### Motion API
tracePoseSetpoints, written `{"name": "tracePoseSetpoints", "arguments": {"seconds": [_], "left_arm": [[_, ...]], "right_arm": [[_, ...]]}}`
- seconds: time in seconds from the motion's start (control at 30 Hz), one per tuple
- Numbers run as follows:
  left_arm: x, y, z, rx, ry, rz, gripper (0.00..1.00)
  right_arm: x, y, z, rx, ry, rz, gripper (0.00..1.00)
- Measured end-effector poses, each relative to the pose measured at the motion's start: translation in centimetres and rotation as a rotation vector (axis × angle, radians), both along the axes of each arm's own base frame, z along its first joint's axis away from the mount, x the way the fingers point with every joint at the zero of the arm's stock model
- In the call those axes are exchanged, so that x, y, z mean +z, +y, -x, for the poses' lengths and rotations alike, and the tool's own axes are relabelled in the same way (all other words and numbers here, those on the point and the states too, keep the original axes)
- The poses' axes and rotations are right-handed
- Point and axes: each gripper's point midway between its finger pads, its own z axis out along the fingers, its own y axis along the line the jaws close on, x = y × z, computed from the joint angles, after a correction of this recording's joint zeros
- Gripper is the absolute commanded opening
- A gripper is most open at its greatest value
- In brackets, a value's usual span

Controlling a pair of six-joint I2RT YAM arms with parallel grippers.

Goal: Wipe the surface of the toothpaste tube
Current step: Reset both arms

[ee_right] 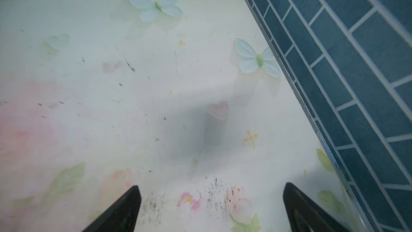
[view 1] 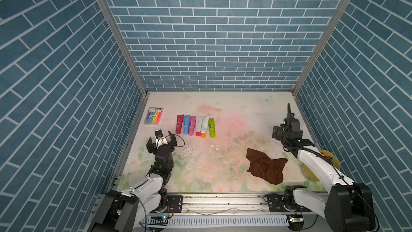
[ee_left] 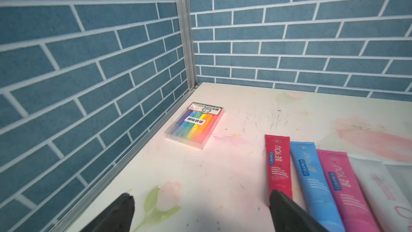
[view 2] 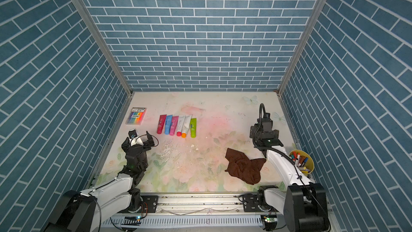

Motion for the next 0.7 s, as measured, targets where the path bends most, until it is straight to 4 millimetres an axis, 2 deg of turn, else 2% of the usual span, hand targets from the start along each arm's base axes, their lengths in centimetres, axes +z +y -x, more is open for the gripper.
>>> {"name": "tracePoseSetpoints", "arguments": {"seconds": [0.07,0.2,0.3,0.4,0.47,0.6,0.7], "left_arm": [[0.1,-0.2,-0.3,-0.022,-0.019,-0.001,1.00],[0.6,-1.5,-1.2,-0.111,-0.057,0.003,1.00],[1.2,-2.0,-1.7,-0.151,-0.092,0.011,1.00],[2.0,-1.4,-1.9,-0.154,-0.134,0.024,1.00],[2.2,-0.8,-2.0,-0.140,-0.148,0.032,1.00],[1.5,-0.5,-2.7,-0.153,-0.145,0.035,1.00],[-0.8,-0.4,-3.5,-0.175,-0.084,0.039,1.00]], "right_arm": [[-0.8,-0.3,0.0,-0.001,-0.006,0.014,0.99],[-0.2,-1.0,-1.5,-0.022,-0.106,0.036,0.99],[-1.2,-1.5,-1.7,-0.039,-0.164,0.042,0.99],[-2.7,-2.3,-1.0,-0.056,-0.181,0.040,0.99],[-2.7,-2.7,-1.2,-0.068,-0.208,0.036,0.99],[-2.4,-3.3,-2.5,-0.076,-0.260,0.015,0.99],[-2.5,-3.4,-3.4,-0.066,-0.288,-0.001,0.99]]}}
